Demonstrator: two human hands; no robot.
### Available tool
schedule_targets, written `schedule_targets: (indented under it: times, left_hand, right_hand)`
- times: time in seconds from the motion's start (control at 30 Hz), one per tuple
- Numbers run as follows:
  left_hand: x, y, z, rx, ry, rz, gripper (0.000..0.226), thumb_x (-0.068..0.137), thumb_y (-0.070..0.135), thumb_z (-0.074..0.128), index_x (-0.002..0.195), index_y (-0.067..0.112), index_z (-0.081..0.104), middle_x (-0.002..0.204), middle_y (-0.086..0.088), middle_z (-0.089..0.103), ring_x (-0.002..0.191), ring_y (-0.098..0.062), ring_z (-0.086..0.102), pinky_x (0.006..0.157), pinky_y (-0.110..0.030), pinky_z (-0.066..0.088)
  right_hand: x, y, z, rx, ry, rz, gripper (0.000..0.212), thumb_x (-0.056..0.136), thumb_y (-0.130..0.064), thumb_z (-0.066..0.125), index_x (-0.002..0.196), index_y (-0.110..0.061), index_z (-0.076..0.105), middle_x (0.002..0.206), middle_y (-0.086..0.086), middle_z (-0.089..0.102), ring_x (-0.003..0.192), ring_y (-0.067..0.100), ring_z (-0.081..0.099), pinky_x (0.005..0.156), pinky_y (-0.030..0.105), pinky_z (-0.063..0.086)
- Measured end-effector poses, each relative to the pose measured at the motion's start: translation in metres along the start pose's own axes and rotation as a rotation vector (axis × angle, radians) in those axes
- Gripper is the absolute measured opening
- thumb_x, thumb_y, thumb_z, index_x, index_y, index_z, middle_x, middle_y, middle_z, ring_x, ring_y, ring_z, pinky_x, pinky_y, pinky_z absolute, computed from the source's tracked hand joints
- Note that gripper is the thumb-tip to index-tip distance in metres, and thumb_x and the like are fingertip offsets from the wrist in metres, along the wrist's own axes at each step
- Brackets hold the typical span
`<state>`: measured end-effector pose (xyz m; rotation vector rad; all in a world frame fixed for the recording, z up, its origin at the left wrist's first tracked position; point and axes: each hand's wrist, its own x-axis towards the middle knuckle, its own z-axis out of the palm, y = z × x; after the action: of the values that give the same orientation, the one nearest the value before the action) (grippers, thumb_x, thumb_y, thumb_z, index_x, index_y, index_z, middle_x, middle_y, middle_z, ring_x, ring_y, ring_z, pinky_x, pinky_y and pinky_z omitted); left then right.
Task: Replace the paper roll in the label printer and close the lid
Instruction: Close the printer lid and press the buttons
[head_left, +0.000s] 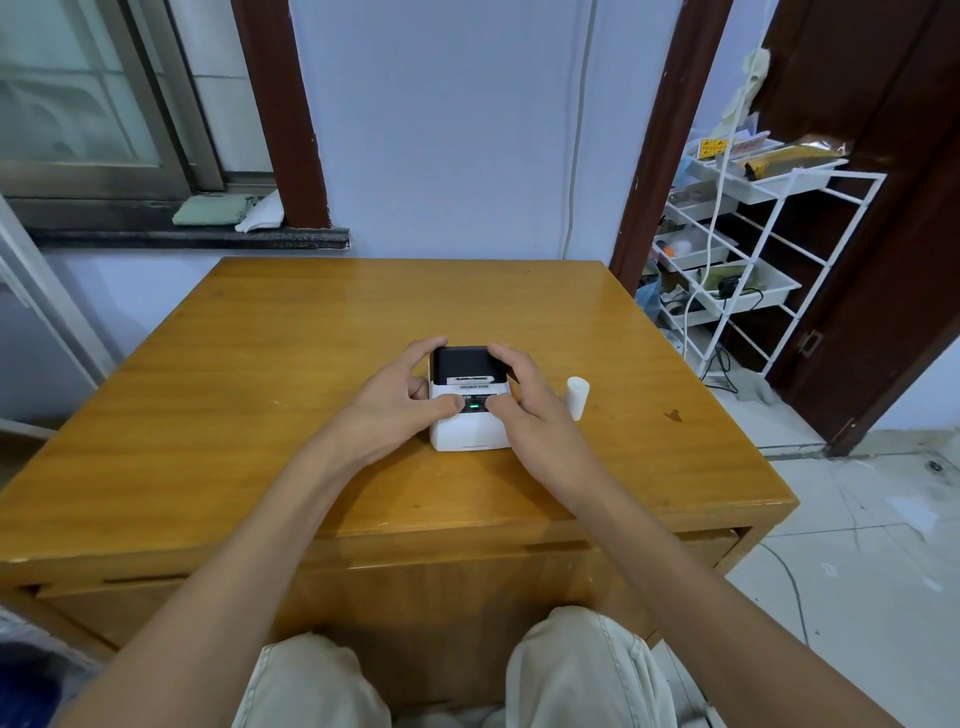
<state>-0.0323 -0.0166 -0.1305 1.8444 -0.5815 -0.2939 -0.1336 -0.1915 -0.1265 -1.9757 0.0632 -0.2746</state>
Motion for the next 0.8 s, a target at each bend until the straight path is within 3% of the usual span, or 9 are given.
schedule_targets:
  times: [0.13, 0.27, 0.4, 0.53, 0.8]
  left_hand:
    - [-0.002, 0.000, -0.003, -0.008, -0.020, 0.002, 0.089, 0.076, 0.042, 0.076, 0.157, 0.039, 0.038, 0.059, 0.009, 0.048, 0.072, -0.012, 0.057, 0.087, -0.036, 0.050]
    - [-0.006, 0.000, -0.002, -0.024, -0.019, 0.026, 0.081, 0.090, 0.027, 0.076, 0.160, 0.035, 0.035, 0.059, 0.011, 0.043, 0.065, -0.006, 0.051, 0.084, -0.029, 0.047]
    - [-0.011, 0.006, -0.002, 0.002, -0.020, 0.032, 0.078, 0.095, 0.018, 0.073, 0.161, 0.034, 0.034, 0.060, 0.010, 0.042, 0.061, -0.002, 0.049, 0.082, -0.020, 0.047]
    - [-0.015, 0.008, -0.001, 0.014, -0.021, 0.035, 0.081, 0.094, 0.019, 0.073, 0.161, 0.035, 0.032, 0.059, 0.013, 0.044, 0.060, -0.002, 0.049, 0.087, -0.029, 0.045]
    - [-0.022, 0.008, -0.001, 0.042, -0.047, 0.056, 0.089, 0.088, 0.022, 0.080, 0.160, 0.038, 0.031, 0.065, 0.007, 0.050, 0.064, -0.005, 0.052, 0.074, -0.026, 0.045]
  right_hand:
    - [-0.001, -0.001, 0.000, 0.003, 0.008, 0.010, 0.058, 0.099, -0.026, 0.046, 0.156, -0.034, 0.040, 0.162, -0.010, 0.043, 0.150, 0.011, 0.039, 0.125, 0.046, 0.034]
    - [-0.003, -0.004, -0.003, 0.004, -0.015, 0.032, 0.060, 0.102, -0.019, 0.046, 0.159, -0.034, 0.035, 0.158, -0.014, 0.044, 0.145, 0.007, 0.041, 0.124, 0.042, 0.036]
    - [-0.004, -0.009, -0.003, -0.013, -0.045, 0.059, 0.068, 0.097, -0.023, 0.044, 0.161, -0.040, 0.029, 0.161, -0.016, 0.038, 0.149, 0.008, 0.038, 0.127, 0.043, 0.032]
    - [-0.006, -0.014, -0.004, -0.009, -0.073, 0.092, 0.068, 0.099, -0.025, 0.041, 0.163, -0.040, 0.024, 0.166, -0.016, 0.032, 0.152, 0.008, 0.031, 0.129, 0.043, 0.027]
    - [-0.004, -0.019, -0.006, -0.041, -0.051, 0.084, 0.068, 0.089, -0.032, 0.043, 0.157, -0.034, 0.038, 0.149, -0.012, 0.042, 0.140, 0.011, 0.041, 0.123, 0.044, 0.035]
